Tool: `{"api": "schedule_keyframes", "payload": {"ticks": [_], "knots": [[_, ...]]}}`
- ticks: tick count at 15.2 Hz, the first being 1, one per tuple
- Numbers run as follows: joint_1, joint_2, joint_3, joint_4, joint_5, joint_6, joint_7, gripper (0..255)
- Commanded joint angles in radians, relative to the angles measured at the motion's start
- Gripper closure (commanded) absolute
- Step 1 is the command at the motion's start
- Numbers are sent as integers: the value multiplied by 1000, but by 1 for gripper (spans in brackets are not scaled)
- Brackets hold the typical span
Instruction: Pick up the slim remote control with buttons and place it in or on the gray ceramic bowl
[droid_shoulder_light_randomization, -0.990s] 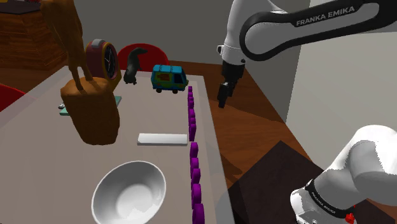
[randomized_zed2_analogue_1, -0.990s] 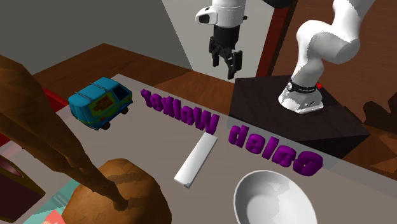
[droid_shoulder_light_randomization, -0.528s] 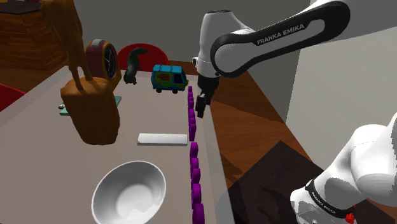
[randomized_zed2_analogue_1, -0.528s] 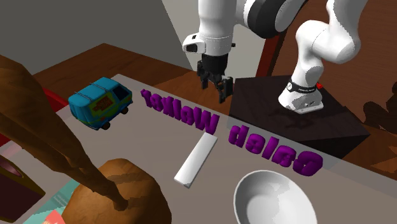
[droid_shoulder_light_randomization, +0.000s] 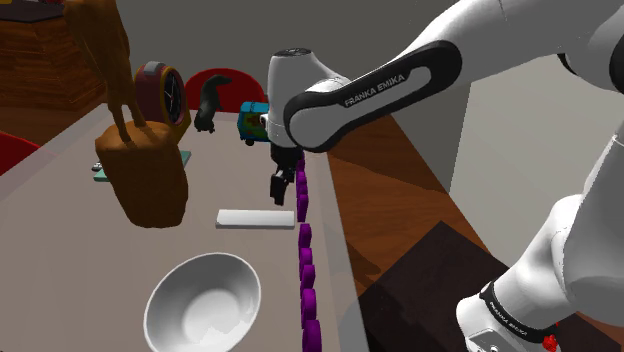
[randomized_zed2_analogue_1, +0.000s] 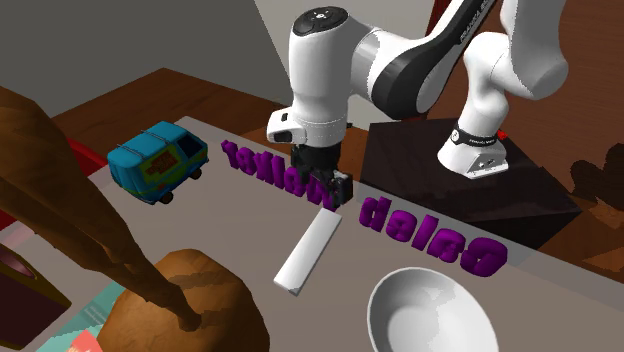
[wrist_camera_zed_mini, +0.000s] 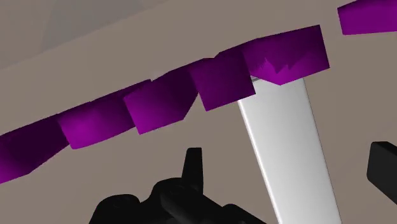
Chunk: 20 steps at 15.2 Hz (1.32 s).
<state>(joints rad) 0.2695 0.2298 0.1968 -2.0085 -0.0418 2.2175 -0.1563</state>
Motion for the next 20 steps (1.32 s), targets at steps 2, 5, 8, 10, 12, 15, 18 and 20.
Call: {"api": "schedule_keyframes", "payload": {"ticks": [2, 5, 8, 10, 12, 15, 18, 20], "knots": [[25, 100, 12, 83, -25, 18, -5, 0], [55, 200, 22, 174, -51, 28, -7, 0], [70, 249, 23, 211, -64, 40, -7, 0], [72, 265, 21, 206, -68, 61, -4, 0], [74, 281, 18, 202, -72, 81, -2, 0], [77, 303, 14, 198, -78, 106, 2, 0], [77, 303, 14, 198, -78, 106, 2, 0], [77, 303, 14, 198, -78, 106, 2, 0]]}}
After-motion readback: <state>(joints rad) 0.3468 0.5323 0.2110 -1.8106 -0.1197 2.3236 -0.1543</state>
